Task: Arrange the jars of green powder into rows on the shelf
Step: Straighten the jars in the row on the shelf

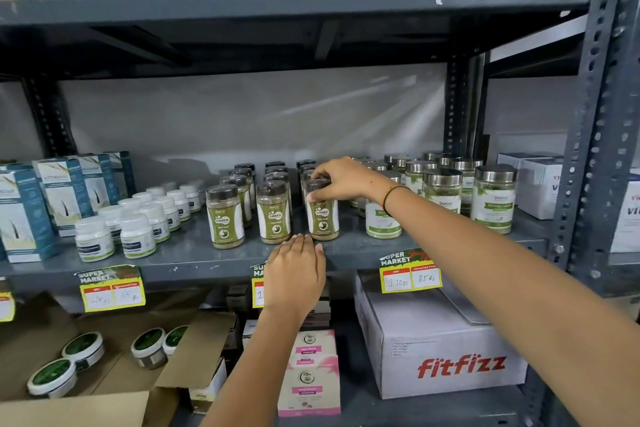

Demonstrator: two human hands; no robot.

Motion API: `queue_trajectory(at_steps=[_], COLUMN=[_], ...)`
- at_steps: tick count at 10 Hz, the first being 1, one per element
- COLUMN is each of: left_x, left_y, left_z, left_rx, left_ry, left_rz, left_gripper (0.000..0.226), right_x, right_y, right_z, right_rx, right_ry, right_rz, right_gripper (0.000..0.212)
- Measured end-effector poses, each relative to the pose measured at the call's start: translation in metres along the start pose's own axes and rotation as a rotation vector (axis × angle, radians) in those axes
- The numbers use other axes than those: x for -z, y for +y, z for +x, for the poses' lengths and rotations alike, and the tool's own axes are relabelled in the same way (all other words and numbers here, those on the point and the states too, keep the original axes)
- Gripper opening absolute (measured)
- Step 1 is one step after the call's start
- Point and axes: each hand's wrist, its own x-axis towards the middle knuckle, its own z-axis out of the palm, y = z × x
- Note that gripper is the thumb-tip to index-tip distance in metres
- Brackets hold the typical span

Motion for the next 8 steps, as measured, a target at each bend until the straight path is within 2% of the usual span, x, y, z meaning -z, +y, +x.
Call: queue_trajectory(at_steps=[2, 4, 6, 7, 8], left_x=[-0.001, -0.002, 0.007, 0.017, 0.028], left_y=[-0.001, -0.003, -0.004, -0.006, -0.009], left_z=[0.001, 0.003, 0.006, 0.007, 0.012], left_rx=[-0.01, -0.023, -0.024, 0.005, 0.036], left_ry=[0.008, -0.001, -0.082, -0.131, -0.145], left_rz=[-0.006, -0.02, -0.049, -0.092, -0.159], left_gripper=[0.05, 0.051, 0.051, 0.042, 0.036], right_x=[0.001, -0.001, 0.008, 0.015, 0.026], right_y=[-0.002, -0.003, 0.0, 0.002, -0.001], right_z=[-0.004, -0.009, -0.026, -0.043, -0.07], right_rx=[-0.005, -0.01, -0.012, 0.016, 0.059], right_ry=[0.0, -0.009, 0.125, 0.217, 0.422], right_rz=[-0.004, -0.036, -0.065, -0.063, -0.002], right_gripper=[0.065, 0.074, 0.073, 0.069, 0.065])
